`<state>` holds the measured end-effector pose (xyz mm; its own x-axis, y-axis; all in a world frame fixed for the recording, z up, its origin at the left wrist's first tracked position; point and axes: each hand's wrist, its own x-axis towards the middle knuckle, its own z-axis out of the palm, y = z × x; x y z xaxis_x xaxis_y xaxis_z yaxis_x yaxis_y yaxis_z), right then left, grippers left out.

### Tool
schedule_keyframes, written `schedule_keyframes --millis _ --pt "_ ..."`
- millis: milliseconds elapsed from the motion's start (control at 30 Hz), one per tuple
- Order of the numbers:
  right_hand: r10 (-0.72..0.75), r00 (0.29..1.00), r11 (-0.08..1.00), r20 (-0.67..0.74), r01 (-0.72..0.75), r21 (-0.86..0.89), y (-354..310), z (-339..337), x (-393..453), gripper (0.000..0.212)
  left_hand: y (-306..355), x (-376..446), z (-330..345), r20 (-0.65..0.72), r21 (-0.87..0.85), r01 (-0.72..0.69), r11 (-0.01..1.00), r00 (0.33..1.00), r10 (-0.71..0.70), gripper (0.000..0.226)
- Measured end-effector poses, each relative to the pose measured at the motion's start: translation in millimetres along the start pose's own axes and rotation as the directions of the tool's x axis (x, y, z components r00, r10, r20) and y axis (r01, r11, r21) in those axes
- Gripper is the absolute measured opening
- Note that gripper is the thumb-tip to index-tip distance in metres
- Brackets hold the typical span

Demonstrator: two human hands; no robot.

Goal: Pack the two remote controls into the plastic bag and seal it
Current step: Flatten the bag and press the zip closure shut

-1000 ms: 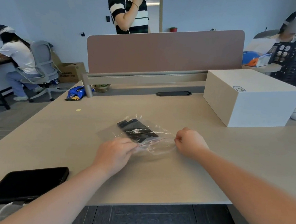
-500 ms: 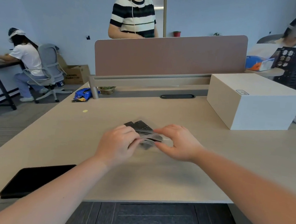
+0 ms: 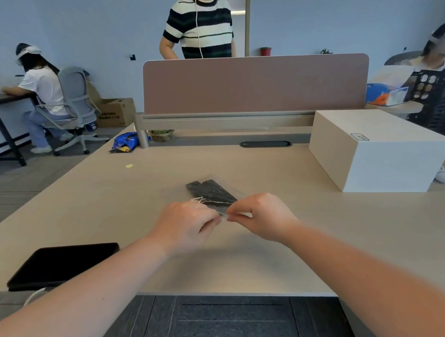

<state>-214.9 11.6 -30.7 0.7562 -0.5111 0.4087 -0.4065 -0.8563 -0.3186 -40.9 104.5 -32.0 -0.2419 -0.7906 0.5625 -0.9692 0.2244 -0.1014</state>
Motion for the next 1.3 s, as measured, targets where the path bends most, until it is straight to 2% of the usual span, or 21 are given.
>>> schedule_keyframes --millis 167,333,433,533,733,1000,1300 --pt "-0.048 0.997 0.998 -0.057 0.05 0.034 -4 0 -3 0.012 2 -5 -2 -0.028 -0.047 -0.025 0.999 0.999 0.023 0.032" --pt "-0.057 0.998 0.997 -0.03 0.058 0.041 -6 0 -3 0.016 4 -9 -2 -0.026 -0.095 -0.03 0.995 0.999 0.027 0.02" --pt "-0.06 0.998 0.997 -0.03 0.061 0.04 -5 0 -4 0.017 2 -11 2 0.004 -0.137 0.003 0.991 1.0 -0.002 0.026" --pt "-0.072 0.994 0.995 -0.086 0.078 0.068 -4 2 -6 0.015 0 -6 2 -0.023 -0.154 -0.026 0.988 0.999 0.023 0.036" --pt "-0.056 0.993 0.994 -0.105 0.065 0.084 -4 4 -4 0.014 5 -2 2 -0.07 -0.209 -0.009 0.978 0.998 -0.006 0.028" --pt "-0.082 0.994 0.995 -0.074 0.086 0.043 -5 7 -7 0.016 6 -6 3 -0.056 -0.216 -0.001 0.976 0.998 -0.012 0.029" --pt "-0.197 0.967 0.98 -0.165 0.188 -0.068 -11 7 -4 0.015 3 -5 5 -0.066 -0.231 0.026 0.973 0.997 -0.042 0.033"
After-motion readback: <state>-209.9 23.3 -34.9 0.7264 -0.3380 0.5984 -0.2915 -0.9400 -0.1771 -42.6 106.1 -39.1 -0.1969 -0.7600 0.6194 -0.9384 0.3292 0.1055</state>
